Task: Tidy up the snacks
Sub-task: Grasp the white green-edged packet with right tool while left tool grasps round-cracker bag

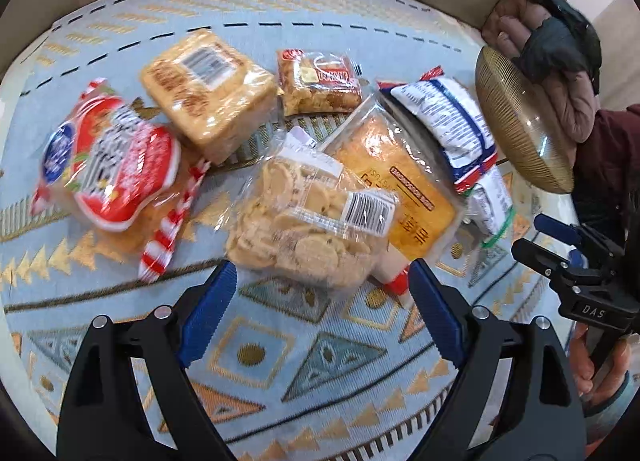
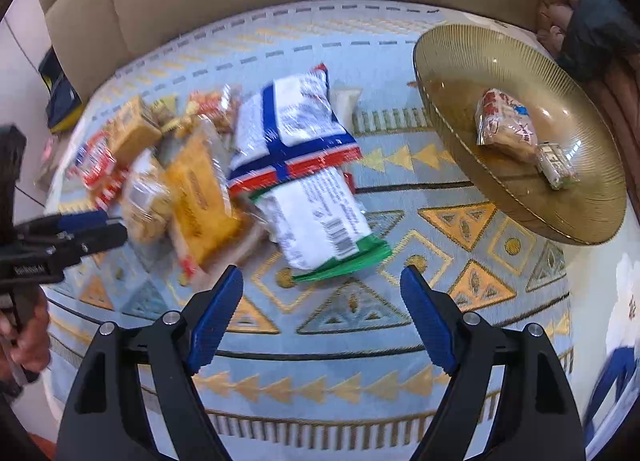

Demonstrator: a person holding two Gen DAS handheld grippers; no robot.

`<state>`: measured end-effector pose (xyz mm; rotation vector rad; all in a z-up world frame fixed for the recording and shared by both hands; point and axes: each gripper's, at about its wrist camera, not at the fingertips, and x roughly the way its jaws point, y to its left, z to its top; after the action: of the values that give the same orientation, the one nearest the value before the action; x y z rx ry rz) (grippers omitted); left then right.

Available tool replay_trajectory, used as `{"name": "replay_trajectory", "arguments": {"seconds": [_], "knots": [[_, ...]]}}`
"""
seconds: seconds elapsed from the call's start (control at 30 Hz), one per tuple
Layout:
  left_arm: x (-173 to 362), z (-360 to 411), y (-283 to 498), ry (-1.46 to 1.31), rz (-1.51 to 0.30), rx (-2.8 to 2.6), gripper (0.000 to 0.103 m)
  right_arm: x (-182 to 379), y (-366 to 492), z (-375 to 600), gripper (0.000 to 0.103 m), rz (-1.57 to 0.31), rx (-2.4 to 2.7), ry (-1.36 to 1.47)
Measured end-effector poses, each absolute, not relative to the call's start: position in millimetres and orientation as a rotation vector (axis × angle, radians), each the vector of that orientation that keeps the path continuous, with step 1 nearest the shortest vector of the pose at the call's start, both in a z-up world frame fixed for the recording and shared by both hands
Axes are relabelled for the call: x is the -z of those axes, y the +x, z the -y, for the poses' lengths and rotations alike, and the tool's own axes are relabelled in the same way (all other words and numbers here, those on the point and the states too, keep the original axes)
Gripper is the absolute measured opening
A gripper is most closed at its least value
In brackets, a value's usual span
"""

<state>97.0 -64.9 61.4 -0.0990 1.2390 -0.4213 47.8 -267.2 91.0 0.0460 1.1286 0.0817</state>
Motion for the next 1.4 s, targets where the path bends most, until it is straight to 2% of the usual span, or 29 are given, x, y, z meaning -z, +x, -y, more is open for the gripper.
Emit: {"name": "replay_trajectory", "arguments": {"seconds": [0.23, 0.4, 0.47, 0.53, 0.7, 0.8, 1.03, 1.1, 1.17, 1.23, 1.27, 1.4], "knots": [[-56.4, 91.3, 100.2, 0.053, -1.219, 0.407, 0.091, -69.3, 79.5, 266.7, 0.08, -1.187, -0.111, 0.02], [-43.3, 69.8, 99.0, 0.06, -1.264, 0.352, 0.091, -56.2, 94.0, 263.4, 0.08, -1.206, -0.11, -0.006], [-38.0, 50.5, 96.8, 0.027, -1.292, 0.321, 0.091, -51.1, 96.0, 264.8, 0.078, -1.22, -0.129, 0.017], [-36.3, 34.6, 92.7, 0.018, -1.308, 0.285, 0.091, -49.2, 95.8, 264.5, 0.068, -1.226, -0.143, 0.019], [-42.8, 5.5, 86.5, -0.142, -1.327, 0.325, 0.089, -54.8, 87.1, 257.3, 0.05, -1.22, -0.161, 0.038], [-51.0, 3.1, 91.9, -0.384, -1.32, 0.451, 0.092, -57.0, 75.7, 256.7, 0.05, -1.223, -0.155, 0.061], [-31.9, 21.4, 130.8, -0.581, -1.377, 0.349, 0.093, -51.9, 55.1, 259.5, 0.05, -1.254, -0.159, 0.093], [-29.9, 28.6, 134.1, -0.518, -1.385, 0.309, 0.086, -52.4, 51.9, 260.8, 0.05, -1.254, -0.16, 0.098], [-32.6, 39.3, 136.0, -0.427, -1.373, 0.288, 0.067, -53.8, 50.3, 262.5, 0.05, -1.251, -0.157, 0.105], [-37.6, 42.3, 130.4, -0.363, -1.347, 0.302, 0.058, -55.6, 47.6, 265.3, 0.05, -1.246, -0.156, 0.114], [-39.7, 41.6, 127.3, -0.349, -1.342, 0.307, 0.055, -57.2, 46.8, 265.3, 0.05, -1.242, -0.155, 0.123], [-46.3, 37.4, 109.5, -0.29, -1.327, 0.333, 0.055, -65.1, 36.9, 268.5, 0.05, -1.24, -0.144, 0.15]]}}
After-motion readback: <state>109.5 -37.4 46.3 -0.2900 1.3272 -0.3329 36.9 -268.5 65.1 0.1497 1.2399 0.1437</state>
